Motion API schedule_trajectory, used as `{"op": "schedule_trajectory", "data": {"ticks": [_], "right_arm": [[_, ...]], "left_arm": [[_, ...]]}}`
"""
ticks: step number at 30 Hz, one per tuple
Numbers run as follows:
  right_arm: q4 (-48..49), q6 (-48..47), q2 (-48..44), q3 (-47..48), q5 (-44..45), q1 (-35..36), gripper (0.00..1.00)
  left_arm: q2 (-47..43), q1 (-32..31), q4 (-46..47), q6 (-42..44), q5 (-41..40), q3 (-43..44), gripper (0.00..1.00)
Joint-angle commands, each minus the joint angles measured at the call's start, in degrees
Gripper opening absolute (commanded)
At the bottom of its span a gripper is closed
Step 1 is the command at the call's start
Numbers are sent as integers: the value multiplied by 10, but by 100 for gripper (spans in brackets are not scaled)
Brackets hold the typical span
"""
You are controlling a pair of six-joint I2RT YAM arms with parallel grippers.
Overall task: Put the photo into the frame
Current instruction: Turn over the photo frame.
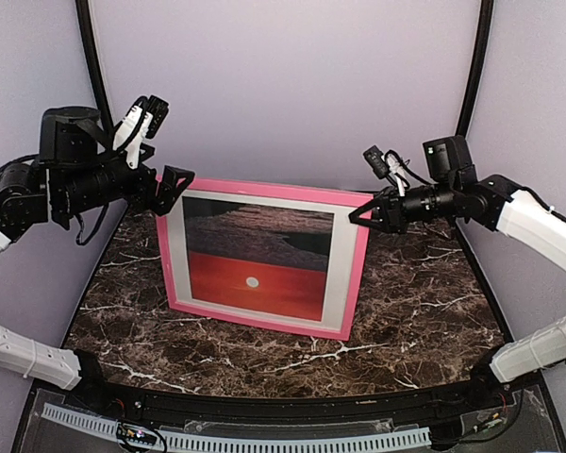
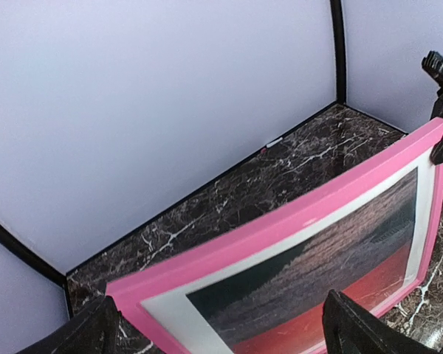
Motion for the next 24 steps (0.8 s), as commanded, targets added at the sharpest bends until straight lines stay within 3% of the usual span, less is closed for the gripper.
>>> {"op": "schedule_trajectory", "data": {"ticks": [1, 16, 24], "right_arm": [[-41, 17, 42, 32, 16, -45, 0], [-80, 14, 204, 64, -101, -118, 3], [-79, 3, 282, 66, -134, -137, 18]], "left_arm": [[-5, 35, -7, -114, -27, -59, 99], [34, 236, 95, -291, 166, -276, 99], [84, 311, 171, -307, 219, -341, 99]]}}
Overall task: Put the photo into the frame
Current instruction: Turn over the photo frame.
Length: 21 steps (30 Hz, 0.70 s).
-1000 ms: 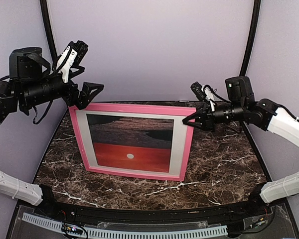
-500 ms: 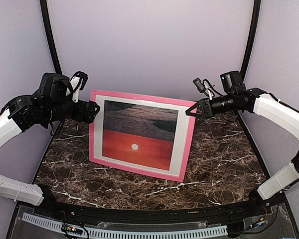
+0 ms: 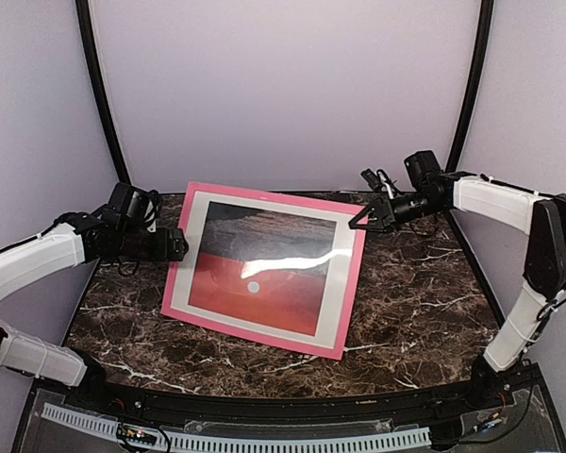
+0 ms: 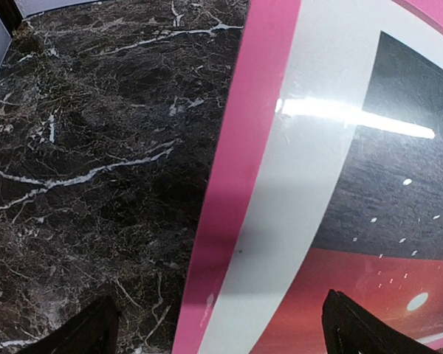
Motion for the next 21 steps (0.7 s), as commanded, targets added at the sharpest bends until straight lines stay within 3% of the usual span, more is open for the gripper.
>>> {"op": "schedule_trajectory", "data": {"ticks": [1, 8, 21], "right_arm": [[-40, -80, 46, -7, 54, -2, 20], [-5, -64, 98, -7, 7, -23, 26], [26, -57, 213, 29, -55, -40, 34]], "left_arm": [[21, 42, 68, -16, 51, -23, 99], [74, 86, 122, -5, 138, -44, 99], [149, 89, 183, -14, 222, -78, 99]]}}
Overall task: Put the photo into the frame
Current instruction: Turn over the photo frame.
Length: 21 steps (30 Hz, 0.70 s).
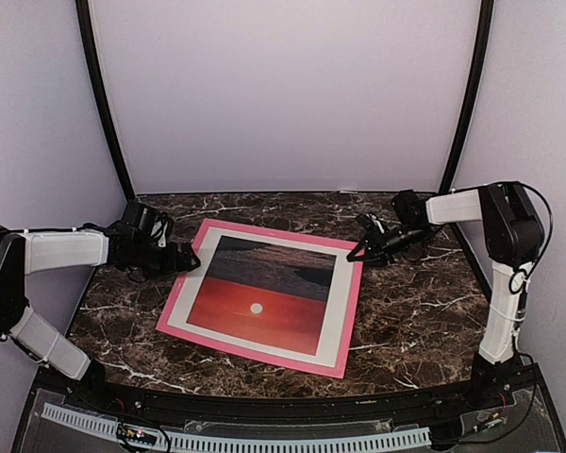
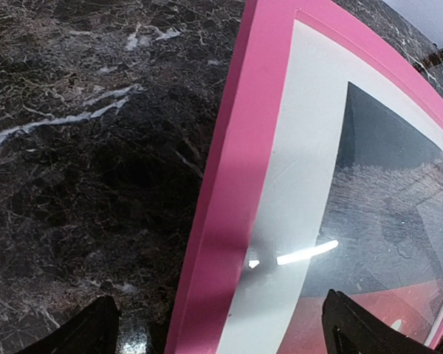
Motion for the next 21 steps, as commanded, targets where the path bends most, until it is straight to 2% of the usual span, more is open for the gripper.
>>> {"op": "schedule_trajectory", "data": {"ticks": [1, 11, 21], "right_arm": [[47, -53, 23, 27, 12, -5, 34], [71, 0, 62, 43, 24, -28, 45], [44, 23, 81, 89, 83, -41, 49]], "left_arm": [[16, 3, 32, -2, 39, -17, 99], [33, 3, 48, -3, 56, -37, 97], [25, 0, 79, -15, 95, -84, 86]]}}
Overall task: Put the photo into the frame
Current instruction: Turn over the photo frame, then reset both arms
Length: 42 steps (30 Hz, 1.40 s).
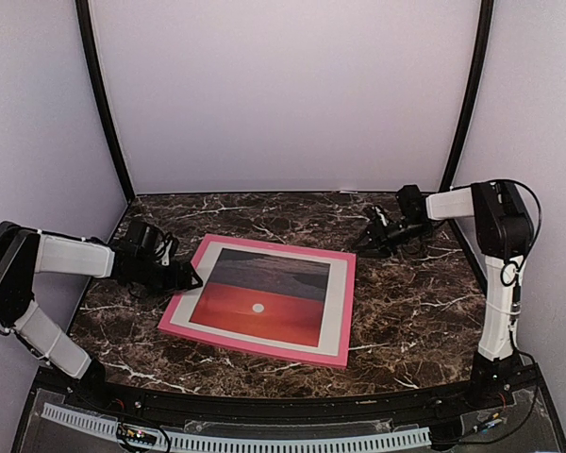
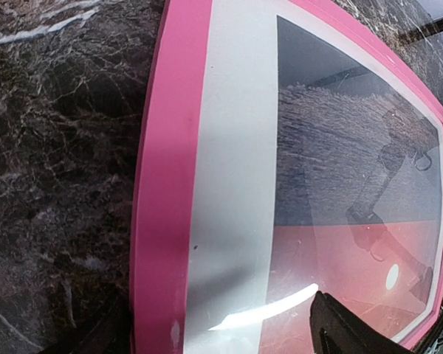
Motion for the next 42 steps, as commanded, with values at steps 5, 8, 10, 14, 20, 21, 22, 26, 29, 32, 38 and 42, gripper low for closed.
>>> {"op": "schedule_trajectory", "data": {"ticks": [5, 8, 10, 14, 20, 21, 22, 26, 29, 32, 38, 42], "right_arm": [[-2, 33, -23, 27, 132, -10, 50], [-3, 40, -56, 16, 186, -10, 51], [0, 41, -80, 2, 213, -10, 53], [7, 41, -140, -28, 265, -10, 57], [22, 40, -227, -83, 336, -9, 74], [24, 40, -243, -92, 344, -9, 95], [25, 40, -258, -101, 354, -8, 98], [27, 38, -328, -130, 399, -2, 99], [29, 35, -386, -151, 429, 4, 99], [30, 34, -442, -175, 454, 5, 99], [44, 32, -547, -227, 470, 5, 99], [36, 31, -579, -236, 477, 4, 99]], "left_arm": [[-27, -17, 18, -18, 38, -41, 81], [-51, -42, 18, -30, 46, -57, 79], [-69, -60, 13, -37, 45, -66, 78], [-111, -90, -5, -41, 46, -74, 77], [-207, -96, -57, -32, -7, -56, 87], [-219, -96, -70, -27, -36, -51, 88], [-239, -96, -76, -25, -48, -39, 89], [-286, -96, -115, 1, -122, 4, 92], [-319, -95, -135, 32, -182, 36, 95], [-343, -94, -144, 56, -231, 57, 98], [-374, -87, -150, 103, -306, 92, 99], [-367, -72, -152, 129, -307, 109, 99]]}}
